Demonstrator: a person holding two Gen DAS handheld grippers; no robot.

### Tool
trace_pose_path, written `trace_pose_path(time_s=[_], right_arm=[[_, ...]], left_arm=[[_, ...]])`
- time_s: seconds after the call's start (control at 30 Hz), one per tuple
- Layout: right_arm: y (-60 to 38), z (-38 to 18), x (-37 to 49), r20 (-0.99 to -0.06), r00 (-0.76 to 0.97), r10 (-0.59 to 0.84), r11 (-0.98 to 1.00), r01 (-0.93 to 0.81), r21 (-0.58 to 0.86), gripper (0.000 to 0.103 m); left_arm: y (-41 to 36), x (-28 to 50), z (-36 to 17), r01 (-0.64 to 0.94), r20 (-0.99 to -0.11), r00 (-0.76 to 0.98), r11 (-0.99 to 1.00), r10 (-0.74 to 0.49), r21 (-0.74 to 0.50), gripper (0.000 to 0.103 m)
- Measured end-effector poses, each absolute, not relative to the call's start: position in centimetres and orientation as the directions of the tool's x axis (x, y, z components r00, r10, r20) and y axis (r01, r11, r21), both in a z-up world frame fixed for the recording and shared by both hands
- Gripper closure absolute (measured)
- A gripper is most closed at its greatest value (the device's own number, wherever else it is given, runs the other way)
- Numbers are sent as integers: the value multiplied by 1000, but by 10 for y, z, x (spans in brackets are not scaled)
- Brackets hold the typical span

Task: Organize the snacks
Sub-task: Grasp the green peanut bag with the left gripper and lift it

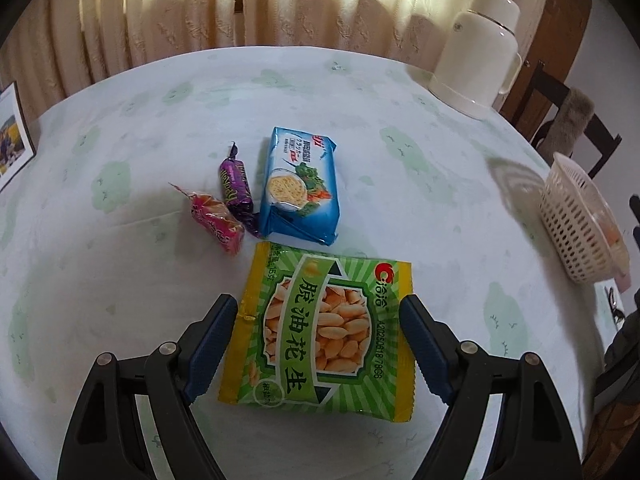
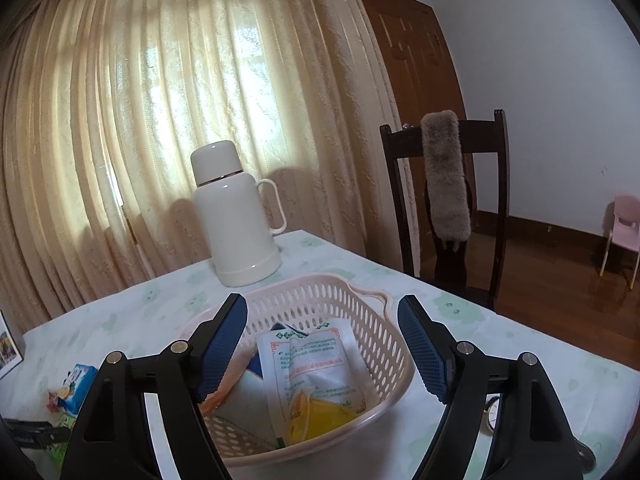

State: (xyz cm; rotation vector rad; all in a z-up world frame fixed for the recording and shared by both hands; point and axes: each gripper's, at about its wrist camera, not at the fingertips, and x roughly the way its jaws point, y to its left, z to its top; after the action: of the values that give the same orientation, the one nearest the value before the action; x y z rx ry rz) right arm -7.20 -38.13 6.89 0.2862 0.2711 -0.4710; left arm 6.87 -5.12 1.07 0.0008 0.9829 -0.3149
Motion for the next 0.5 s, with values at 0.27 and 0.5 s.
trace_pose_path(time_s=[0.27,0.5], right_arm=[[-380,69,-72,-319,857,-404,855,478,200,24],[-380,69,-72,-319,857,-404,855,478,201,24]], left_arm=[[-71,62,4,326,-830,519,945,-204,-28,15],[-74,59,6,339,-826,528,941,-198,-9,21]])
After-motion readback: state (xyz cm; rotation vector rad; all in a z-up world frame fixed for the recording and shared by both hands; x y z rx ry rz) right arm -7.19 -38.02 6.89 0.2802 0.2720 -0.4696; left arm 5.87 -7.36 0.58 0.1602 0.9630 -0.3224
